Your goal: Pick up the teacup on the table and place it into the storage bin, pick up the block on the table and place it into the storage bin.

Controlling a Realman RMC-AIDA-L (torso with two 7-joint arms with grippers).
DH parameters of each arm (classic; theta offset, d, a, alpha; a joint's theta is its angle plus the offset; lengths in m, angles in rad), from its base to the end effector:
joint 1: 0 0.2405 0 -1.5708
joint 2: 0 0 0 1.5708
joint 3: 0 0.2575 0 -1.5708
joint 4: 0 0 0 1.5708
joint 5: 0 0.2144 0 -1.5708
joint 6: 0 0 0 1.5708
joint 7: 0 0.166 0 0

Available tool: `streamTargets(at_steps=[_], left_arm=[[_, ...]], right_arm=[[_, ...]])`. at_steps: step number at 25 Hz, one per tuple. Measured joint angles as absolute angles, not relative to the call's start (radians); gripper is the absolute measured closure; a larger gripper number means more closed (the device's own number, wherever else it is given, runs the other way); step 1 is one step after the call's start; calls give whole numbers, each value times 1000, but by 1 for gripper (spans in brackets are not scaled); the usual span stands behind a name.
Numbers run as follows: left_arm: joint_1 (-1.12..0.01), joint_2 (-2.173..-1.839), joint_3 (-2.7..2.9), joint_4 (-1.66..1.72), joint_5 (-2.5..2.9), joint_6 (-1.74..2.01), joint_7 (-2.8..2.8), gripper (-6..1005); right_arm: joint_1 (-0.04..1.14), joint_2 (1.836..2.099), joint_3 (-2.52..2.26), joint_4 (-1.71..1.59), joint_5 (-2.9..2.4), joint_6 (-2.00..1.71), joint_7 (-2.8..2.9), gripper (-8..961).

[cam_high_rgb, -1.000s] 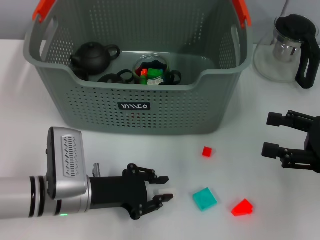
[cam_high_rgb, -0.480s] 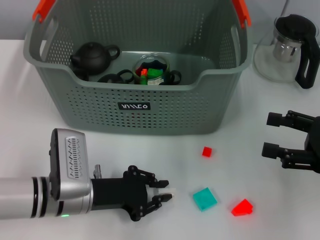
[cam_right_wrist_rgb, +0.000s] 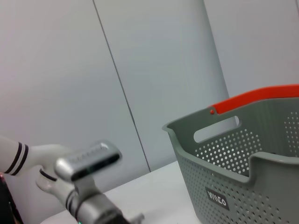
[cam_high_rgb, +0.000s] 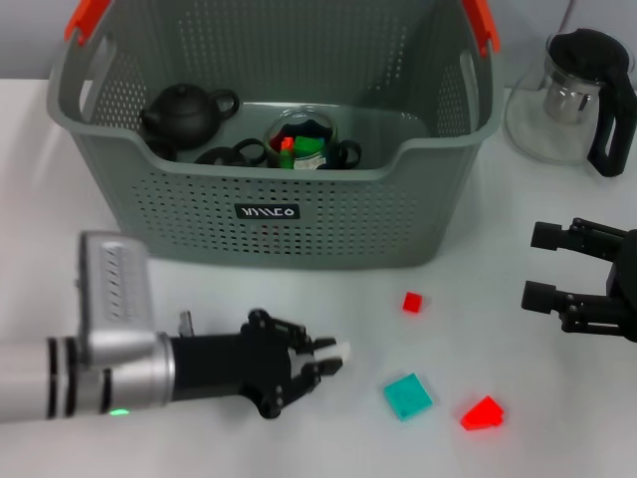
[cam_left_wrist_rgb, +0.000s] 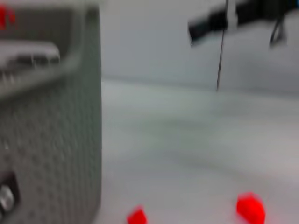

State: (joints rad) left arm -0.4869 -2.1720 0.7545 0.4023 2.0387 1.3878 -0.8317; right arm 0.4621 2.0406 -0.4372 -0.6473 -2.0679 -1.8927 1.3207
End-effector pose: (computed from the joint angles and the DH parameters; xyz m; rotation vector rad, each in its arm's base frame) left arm -0.2744 0.2871 -0.1142 -2.8285 -0.2466 -0.5822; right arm 0.2718 0.2933 0.0232 -2.7263 0.6094 0.9700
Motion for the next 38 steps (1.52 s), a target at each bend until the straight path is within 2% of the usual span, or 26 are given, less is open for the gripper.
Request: streamTargets(at_steps=[4,9,13,21,26,28,32,34,38], left_arm=[[-478,-2155,654,469,2036,1600,-949,820],[-498,-2105,475,490,2033,1881,-1089,808],[-532,-2078,338,503,1950,2023,-1240,797],[-703,-2028,391,723,1784,1813,-1775,777],[-812,-1971,654,948,2001,1569,-2108,764],[-875,-1959,727,1006,2165,1530,-2202,758],[-977,-1956,872,1025,2448,1464,-2326,748],[-994,-1972,927,1028,2529,1442,-2352,743],[-989,-2040,1017,1070,2647,1373,-2360,733]], right_arm=[[463,2040,-437,-647,-2068,-1892,1321,38],[465,2040,-437,-647,-2068,-1892,1321,38],[464,2040,-437,-647,-2068,-1890,1321,39],[464,2042,-438,-647,-2068,-1893,1321,39],[465,2041,-438,-647,-2068,-1892,1321,39],[467,2041,-438,-647,-2068,-1890,1321,38],[472,2042,-437,-647,-2068,-1890,1321,38],[473,2042,-437,-647,-2068,-1892,1321,38],[474,2042,-437,-647,-2068,-1888,1321,39]])
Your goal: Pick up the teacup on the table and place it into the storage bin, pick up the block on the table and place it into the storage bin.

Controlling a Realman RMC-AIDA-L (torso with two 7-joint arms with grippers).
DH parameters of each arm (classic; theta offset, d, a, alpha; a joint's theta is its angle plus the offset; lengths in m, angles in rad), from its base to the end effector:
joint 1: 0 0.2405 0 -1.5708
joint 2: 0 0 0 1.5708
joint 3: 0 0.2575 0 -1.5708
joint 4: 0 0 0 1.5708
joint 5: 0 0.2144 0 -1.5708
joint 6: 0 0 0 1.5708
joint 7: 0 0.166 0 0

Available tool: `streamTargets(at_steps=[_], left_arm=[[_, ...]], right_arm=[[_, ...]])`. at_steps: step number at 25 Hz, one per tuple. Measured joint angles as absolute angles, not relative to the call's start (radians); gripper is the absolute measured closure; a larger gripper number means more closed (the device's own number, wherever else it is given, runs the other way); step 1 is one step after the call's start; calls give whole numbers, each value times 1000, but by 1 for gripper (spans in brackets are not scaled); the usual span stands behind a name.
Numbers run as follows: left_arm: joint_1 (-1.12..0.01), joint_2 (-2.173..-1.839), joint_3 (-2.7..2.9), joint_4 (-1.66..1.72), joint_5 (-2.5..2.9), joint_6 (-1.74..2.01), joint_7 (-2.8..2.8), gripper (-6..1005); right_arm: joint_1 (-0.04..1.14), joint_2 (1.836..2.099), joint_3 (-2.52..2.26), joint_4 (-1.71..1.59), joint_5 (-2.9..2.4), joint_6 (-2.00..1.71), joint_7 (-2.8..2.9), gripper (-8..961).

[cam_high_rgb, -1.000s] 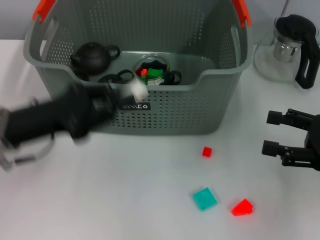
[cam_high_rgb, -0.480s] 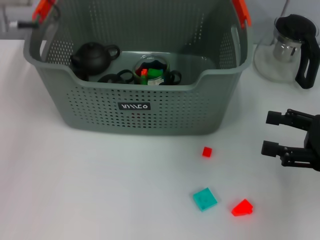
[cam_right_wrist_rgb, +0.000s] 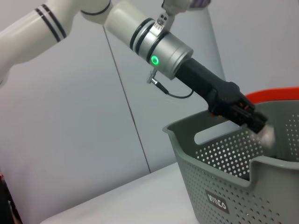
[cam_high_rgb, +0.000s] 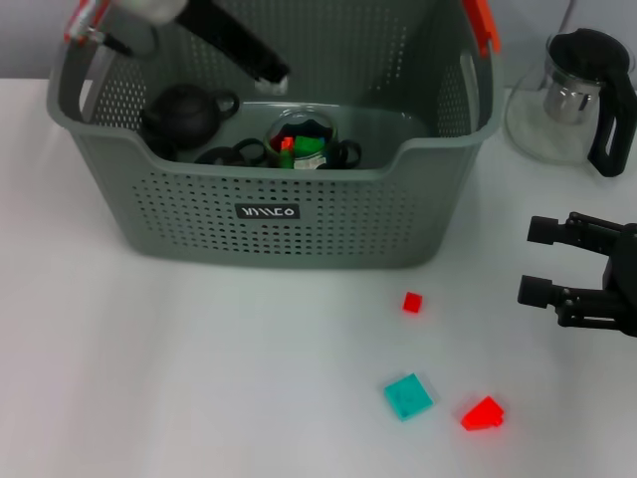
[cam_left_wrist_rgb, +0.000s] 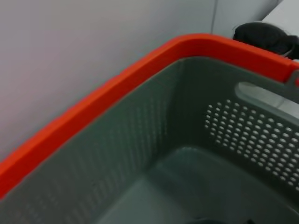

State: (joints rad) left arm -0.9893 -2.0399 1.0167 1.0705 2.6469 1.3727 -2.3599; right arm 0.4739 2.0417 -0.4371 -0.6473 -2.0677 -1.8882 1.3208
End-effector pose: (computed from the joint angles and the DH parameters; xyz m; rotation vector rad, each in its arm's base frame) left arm -0.1096 0.4701 0.0246 -2.5179 -0.6507 0.1843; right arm 0.2685 0.2970 0.0227 -2.7297 0.5961 0.9705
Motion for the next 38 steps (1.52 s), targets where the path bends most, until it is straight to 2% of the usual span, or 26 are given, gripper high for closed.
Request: streamTargets(at_steps=[2,6,10,12,14,17,21,25,34,38], left_arm=[[-975,-2068,1019,1103,2662,1350,-2358,727],[-931,-2095,945,1183,2577,1340,-2331,717],[-801,-2122,745,1244,2208,1345,-2186,575],[-726,-2116,699,1181,1915,1367,-2102,505],[-649,-2086,691,1026,1573,1454,-2008,434],[-628,-2066,661,903,1432,1579,-1941,330],[-609,-2047,590,717,1417,1817,-1797,191],[-557,-2060,586,725,1684,1924,-1636,53],[-458,-2107,581,772,2130,1918,-1340,64],[-452,-2108,547,771,2158,1892,-1343,66]], right_arm=[[473,2042,-437,-647,-2068,-1887,1321,39],[474,2042,-437,-647,-2068,-1885,1321,38],[476,2042,-437,-647,-2068,-1883,1321,38],[476,2043,-437,-647,-2068,-1883,1321,38],[476,2043,-437,-647,-2068,-1882,1321,38],[476,2044,-437,-647,-2068,-1882,1321,39],[476,2045,-437,-647,-2068,-1882,1316,39],[478,2044,-437,-647,-2067,-1883,1313,38],[480,2036,-480,-733,-2151,-1982,1393,39],[476,2039,-562,-824,-2197,-1985,1509,39]])
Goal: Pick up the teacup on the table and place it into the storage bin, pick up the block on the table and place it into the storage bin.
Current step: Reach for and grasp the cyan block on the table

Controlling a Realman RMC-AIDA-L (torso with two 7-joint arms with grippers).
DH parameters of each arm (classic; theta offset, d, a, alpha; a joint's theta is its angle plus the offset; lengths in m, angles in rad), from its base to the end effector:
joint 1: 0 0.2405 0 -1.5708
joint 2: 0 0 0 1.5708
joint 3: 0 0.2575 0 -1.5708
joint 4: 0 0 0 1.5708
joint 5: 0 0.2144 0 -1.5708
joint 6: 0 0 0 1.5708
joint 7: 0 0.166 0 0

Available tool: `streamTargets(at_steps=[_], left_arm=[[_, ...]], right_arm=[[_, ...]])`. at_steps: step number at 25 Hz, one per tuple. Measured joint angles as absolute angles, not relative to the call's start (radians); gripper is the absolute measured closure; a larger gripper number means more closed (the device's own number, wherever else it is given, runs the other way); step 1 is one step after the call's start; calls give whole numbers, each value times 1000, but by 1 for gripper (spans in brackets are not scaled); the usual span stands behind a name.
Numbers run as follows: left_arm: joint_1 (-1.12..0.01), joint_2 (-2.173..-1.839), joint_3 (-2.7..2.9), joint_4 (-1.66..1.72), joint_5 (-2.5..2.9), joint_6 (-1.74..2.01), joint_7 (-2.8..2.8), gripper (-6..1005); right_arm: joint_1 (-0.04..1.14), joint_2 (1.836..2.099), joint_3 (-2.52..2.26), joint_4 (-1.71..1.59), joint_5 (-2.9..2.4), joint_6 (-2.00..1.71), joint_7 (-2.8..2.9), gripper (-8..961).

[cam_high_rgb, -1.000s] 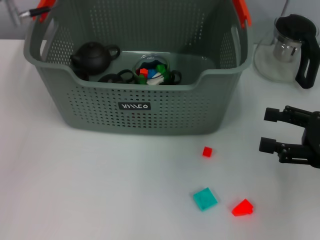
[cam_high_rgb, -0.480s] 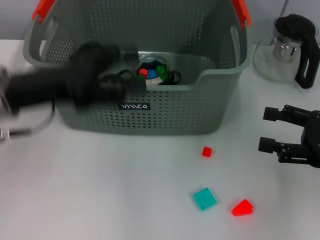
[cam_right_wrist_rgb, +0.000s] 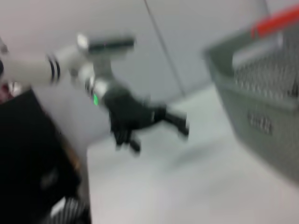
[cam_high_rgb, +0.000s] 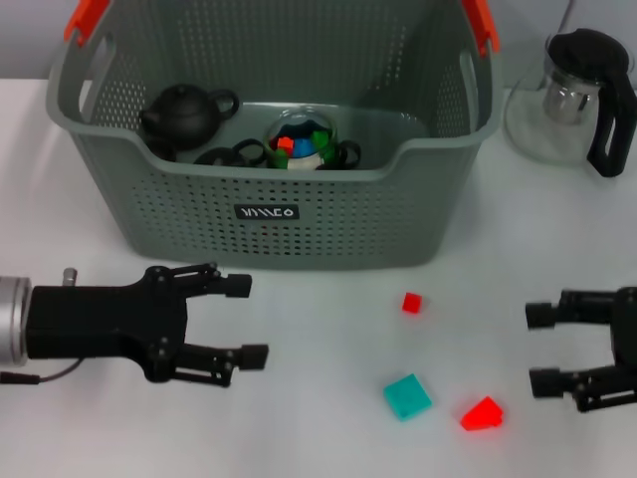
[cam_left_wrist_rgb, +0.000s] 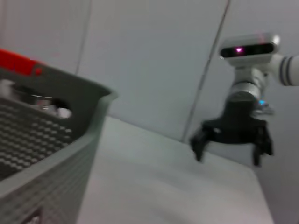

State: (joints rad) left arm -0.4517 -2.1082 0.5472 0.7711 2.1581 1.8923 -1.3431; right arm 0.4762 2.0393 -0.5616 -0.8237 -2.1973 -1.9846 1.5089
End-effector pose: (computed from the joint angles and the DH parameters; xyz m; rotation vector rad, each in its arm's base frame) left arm -0.2639 0.2815 -0.0036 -2.8994 -0.5791 -0.7933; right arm 0.2661 0.2831 0.0270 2.9780 -0.7202 -0.6836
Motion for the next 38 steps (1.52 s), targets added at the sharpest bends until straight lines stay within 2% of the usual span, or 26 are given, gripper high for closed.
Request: streamTargets(at_steps=[6,13,17,22,31,38], left_arm=[[-449,-2109,483,745,2161,1854,-1345,66],[-439,-2110,417,722,2168,1838,-1359,66],[-434,-2110,388,714,2172,1837,-1360,66],[-434,-2109,366,697,2175,1828,-1360,66],[-410,-2111,355,670,2189,1802,-1345,66],[-365,-2138,358,666,2188,1808,-1159,66]], right_arm=[[510,2029,-742,-979,-2233,-1985,1741,40],[662,2029,-897,-1070,-2318,-1978,1970,40],[777,2051,-1013,-1079,-2455,-1977,2068,39],[891,2100,-1149,-1072,-2575,-1944,2114,38],[893,2105,-1461,-1048,-2452,-1706,2183,39],[878,2109,-1612,-1002,-2381,-1617,2201,39]])
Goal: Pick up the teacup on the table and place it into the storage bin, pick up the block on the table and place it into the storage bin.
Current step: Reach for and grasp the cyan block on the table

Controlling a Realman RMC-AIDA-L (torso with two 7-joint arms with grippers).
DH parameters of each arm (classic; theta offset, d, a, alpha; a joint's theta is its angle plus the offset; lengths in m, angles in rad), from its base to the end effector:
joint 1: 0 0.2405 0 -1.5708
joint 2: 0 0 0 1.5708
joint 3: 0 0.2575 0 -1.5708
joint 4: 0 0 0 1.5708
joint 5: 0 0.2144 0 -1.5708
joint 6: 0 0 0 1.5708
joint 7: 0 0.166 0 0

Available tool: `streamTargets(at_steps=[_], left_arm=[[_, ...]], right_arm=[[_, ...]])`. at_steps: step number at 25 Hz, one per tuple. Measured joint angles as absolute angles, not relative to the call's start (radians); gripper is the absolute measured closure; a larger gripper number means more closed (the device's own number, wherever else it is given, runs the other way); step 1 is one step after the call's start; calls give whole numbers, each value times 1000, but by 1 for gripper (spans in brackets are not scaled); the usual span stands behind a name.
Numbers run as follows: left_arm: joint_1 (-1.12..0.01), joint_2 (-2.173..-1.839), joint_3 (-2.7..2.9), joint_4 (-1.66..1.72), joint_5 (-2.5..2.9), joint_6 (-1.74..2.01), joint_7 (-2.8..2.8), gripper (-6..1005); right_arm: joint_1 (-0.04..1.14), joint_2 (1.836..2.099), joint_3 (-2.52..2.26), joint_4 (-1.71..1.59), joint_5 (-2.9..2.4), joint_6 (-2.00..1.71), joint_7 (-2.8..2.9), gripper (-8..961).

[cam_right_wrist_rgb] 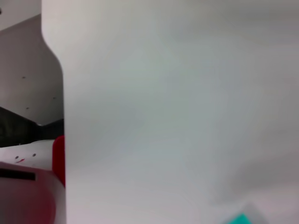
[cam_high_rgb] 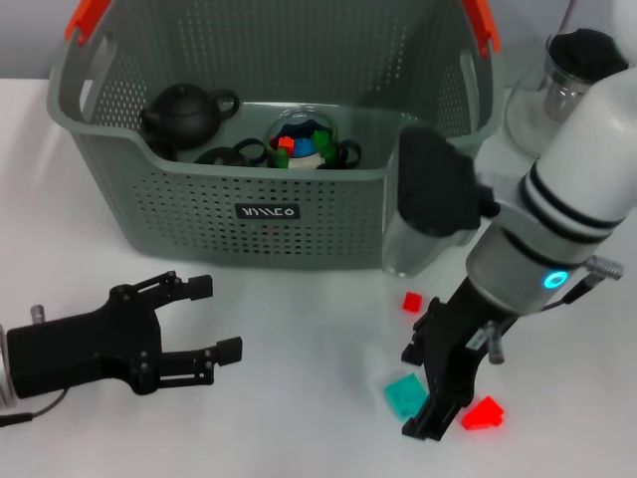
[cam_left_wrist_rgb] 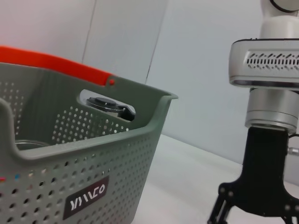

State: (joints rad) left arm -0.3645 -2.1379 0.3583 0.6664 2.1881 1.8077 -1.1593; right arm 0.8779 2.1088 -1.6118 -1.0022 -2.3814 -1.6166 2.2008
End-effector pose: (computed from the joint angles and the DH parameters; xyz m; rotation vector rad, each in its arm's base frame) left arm -0.3021 0.2603 -0.0142 -2.6510 -0.6395 -0.8498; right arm 0.1384 0.3308 -0.1023 2.9098 -0.2757 0.7273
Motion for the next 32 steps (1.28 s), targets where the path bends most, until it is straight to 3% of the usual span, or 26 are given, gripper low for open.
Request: streamTargets(at_steps=[32], left_arm=[[-356,-2141,342,643,2180,1758,-1176,66]], right_arm=[[874,2106,-1816,-976,-2379,-1459,2240,82]])
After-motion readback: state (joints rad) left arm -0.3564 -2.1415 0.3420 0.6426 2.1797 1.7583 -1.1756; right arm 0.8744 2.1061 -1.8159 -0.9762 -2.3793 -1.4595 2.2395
